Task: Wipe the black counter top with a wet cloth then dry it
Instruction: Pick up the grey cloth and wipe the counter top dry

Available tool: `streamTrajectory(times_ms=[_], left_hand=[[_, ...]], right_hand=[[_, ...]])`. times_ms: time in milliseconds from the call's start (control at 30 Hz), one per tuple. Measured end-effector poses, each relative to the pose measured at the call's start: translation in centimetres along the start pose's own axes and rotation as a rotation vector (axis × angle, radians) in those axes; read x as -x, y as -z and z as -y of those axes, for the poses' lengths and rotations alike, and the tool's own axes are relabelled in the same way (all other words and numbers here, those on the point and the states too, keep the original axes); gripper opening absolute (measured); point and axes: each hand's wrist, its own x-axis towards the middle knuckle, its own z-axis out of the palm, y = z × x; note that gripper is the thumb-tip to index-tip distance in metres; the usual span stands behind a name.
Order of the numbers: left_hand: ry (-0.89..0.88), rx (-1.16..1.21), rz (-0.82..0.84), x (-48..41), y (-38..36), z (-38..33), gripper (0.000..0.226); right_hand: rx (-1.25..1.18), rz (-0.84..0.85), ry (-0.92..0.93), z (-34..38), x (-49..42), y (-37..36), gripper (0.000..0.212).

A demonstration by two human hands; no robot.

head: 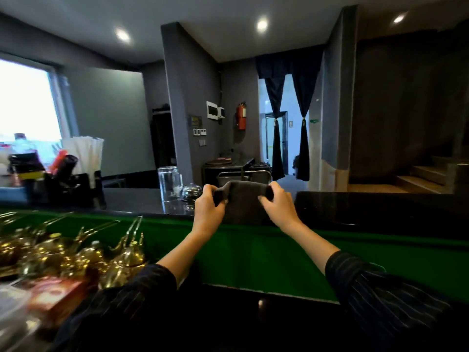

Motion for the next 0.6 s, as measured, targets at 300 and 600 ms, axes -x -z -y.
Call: streamTrajectory(times_ms=[300, 600], left_hand=[[0.376, 0.013, -0.070, -5.3, 10.5, 12.2, 0.020], [0.274, -0.072, 0.211, -10.5, 10.6, 16.5, 0.051]], right_hand=[[-0.089, 0.027, -0.102, 8.9, -3.4, -17.0, 0.023], [0.006, 0.267, -0.170, 8.5, -7.2, -21.2, 0.054]])
